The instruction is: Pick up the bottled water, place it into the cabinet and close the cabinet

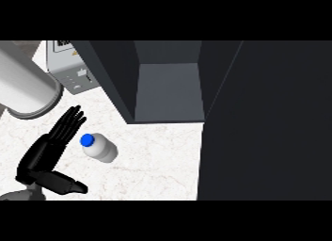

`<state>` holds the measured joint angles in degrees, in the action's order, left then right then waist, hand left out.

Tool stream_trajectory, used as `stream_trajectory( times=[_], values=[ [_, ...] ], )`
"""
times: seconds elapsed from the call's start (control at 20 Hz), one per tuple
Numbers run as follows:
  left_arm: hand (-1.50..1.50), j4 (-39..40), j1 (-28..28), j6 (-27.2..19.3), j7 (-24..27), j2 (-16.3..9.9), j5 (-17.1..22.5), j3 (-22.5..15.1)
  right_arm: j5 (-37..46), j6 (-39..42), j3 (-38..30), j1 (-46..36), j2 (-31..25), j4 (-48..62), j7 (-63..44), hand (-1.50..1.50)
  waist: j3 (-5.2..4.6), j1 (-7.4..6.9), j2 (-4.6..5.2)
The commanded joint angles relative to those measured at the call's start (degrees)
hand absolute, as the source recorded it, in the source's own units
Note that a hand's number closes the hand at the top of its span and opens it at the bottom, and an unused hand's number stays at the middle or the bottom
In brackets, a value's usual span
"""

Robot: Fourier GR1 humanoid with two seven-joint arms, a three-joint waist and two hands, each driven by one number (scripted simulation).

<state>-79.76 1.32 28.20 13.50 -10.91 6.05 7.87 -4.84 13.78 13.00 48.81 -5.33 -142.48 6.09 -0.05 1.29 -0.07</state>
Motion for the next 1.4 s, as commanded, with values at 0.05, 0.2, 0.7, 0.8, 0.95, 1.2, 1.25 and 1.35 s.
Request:
stream_trajectory(
  times=[0.05, 0.2, 0.7, 0.8, 0.95, 1.2, 1.25, 1.35],
  values=[
    [-1.50, 15.7, 7.2, 0.0, 8.8, -1.1, -2.7, 2.6, -1.4, 0.2, 0.4, 0.7, -0.2, -4.0, -2.0, -1.50, -0.03, -0.16, 0.17],
    [-1.50, 20.8, 5.9, -5.1, 15.7, 2.4, -8.7, 0.0, 1.2, 0.8, 3.9, 6.5, 0.5, -6.5, 1.1, -1.50, -0.06, 0.39, 0.03],
    [-1.50, 42.2, 13.0, 4.8, 26.5, -1.9, -9.0, 0.9, -1.4, 1.6, 2.4, 8.3, -1.4, -7.1, 1.9, -1.50, -0.08, 0.21, 0.25],
    [-1.50, 47.1, 14.0, 3.2, 31.6, -0.6, -11.6, -0.5, 0.8, 2.1, 3.0, 7.8, -1.4, -4.5, 4.3, -1.50, -0.12, 0.53, 0.32],
    [-1.50, 50.6, 15.1, 4.5, 33.3, 0.1, -11.0, -0.5, 0.7, 3.5, 4.4, 12.6, -2.0, -5.8, 7.2, -1.50, -0.16, 1.18, 0.22],
    [1.50, 53.7, 17.2, 3.8, 36.2, 0.9, -9.8, 0.5, 0.4, 2.4, 3.0, 10.9, -1.7, -4.8, 6.3, -1.50, -0.10, 0.16, 0.24],
    [1.50, 54.0, 18.6, 1.5, 35.6, 2.5, -8.9, 1.4, -2.6, 1.8, 0.3, 10.1, -2.0, -6.5, 5.0, -1.50, -0.11, 0.10, 0.36],
    [1.50, 57.6, 20.4, 3.5, 35.5, 1.5, -8.1, 2.2, 0.2, 2.5, 3.0, 11.4, -1.9, -6.2, 6.3, -1.50, -0.15, 0.57, 0.38]
  ],
)
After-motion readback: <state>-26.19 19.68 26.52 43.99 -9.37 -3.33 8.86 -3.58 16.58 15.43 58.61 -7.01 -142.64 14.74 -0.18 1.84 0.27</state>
